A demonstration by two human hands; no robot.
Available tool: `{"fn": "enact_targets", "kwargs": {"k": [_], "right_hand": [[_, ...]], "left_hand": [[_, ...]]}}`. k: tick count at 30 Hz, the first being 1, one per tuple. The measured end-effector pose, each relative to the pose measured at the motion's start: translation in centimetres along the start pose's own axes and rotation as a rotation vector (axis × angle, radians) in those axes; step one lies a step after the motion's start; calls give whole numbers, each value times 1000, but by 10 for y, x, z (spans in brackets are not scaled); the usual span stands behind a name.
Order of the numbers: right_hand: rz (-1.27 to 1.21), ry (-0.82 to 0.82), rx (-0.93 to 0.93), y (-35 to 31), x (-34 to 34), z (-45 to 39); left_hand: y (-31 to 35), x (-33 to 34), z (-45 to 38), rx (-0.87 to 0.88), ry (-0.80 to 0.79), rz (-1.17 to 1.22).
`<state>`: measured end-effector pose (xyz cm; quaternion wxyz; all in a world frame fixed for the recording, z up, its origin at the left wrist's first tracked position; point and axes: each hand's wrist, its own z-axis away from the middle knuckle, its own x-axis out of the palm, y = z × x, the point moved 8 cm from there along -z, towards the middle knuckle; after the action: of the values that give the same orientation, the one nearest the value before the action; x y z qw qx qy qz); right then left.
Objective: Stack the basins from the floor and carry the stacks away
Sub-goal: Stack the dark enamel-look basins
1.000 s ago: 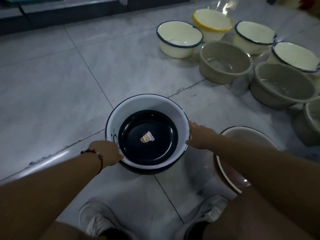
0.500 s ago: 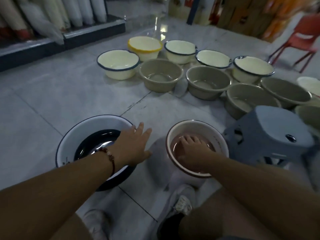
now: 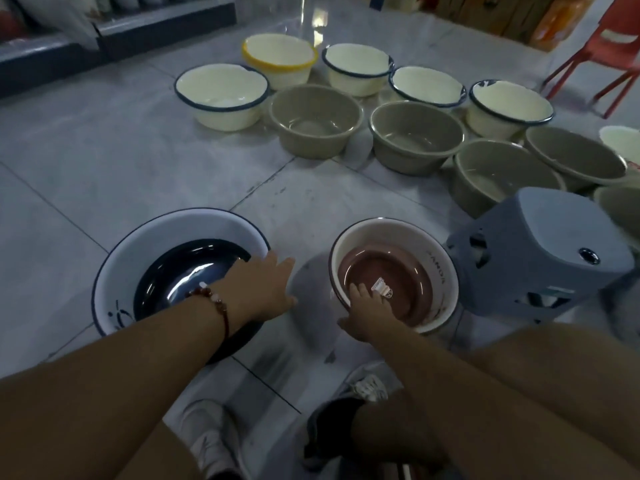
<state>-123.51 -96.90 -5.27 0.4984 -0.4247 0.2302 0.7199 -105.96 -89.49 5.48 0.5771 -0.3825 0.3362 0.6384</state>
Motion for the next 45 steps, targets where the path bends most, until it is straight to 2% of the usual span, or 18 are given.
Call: {"fn": "enact_targets", "kwargs": {"k": [7,10,16,18,19,22,25,32,39,45], "right_hand": [[-101,-58,171,26,61,-22],[-226,-49,273,39,70,-26],[-608,253,657,83,50,-12],[-909,304,901,110,62,4],[-1095,275,968,121,81,3],[-1566,95,982,121,107,-9],[-1887,119,1072,112,102,-15],[-2024,-58,1035,101,89,-24],[-2043,-36,942,112,35,-24],[-1996,-42,950,138,-10,-1]], "left_hand": [[-26,26,-9,18,-132,11],[-37,34,-13,2,-192,2],[-38,32,-27,26,-236,56],[-33,29,-30,34,-255,75],[-30,27,-32,41,-257,87],[-21,21,-36,66,-254,106],[-16,17,-38,70,-258,113],[-13,18,-45,57,-284,129],[-10,18,-43,51,-295,113],[-24,21,-39,-15,-317,128]]}}
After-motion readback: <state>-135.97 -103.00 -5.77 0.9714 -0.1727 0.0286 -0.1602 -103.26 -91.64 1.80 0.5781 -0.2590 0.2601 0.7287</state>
